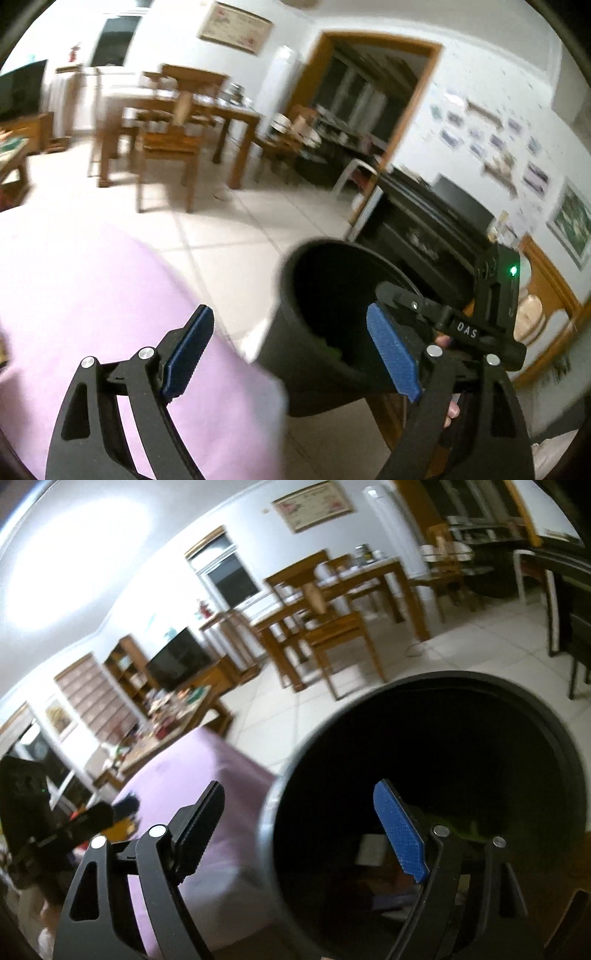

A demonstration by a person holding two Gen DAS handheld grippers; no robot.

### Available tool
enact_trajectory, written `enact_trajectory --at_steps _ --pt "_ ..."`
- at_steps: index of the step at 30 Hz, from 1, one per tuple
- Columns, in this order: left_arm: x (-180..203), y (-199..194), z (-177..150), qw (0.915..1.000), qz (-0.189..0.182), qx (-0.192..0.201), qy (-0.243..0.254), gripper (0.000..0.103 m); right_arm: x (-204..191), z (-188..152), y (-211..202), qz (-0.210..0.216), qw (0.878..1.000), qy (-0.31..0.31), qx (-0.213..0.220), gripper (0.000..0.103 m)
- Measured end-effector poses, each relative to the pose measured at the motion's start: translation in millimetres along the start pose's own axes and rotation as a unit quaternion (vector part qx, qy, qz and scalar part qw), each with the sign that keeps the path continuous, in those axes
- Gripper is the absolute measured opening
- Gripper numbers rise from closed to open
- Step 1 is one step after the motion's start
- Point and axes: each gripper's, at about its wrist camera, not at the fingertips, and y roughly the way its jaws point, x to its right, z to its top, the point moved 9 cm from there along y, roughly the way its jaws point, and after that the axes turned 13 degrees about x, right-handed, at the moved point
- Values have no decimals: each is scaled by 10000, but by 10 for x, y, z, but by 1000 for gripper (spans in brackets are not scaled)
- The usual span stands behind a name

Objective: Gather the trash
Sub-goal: 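Grasp the white tissue with the left gripper while the right grasps the yellow bag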

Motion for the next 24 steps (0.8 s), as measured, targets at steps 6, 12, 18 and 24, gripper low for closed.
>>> enact_trajectory --at_steps 6,12,18,24 --pt "-879 -847 248 9936 979 521 -203 83 -1022 -333 370 753 9952 -289 -559 82" --pt "-1983 -1619 199 9716 2246 495 -561 83 -2142 -819 688 1513 9780 -540 -1332 82" --pt "-2699 -1978 -125 9510 3027 -109 -621 83 -3103 -1427 971 1965 9531 -760 -2174 82" --pt "-3011 -1873 -376 9523 2883 -647 -761 54 -3722 -1750 1291 1918 9428 -1141 -2477 82"
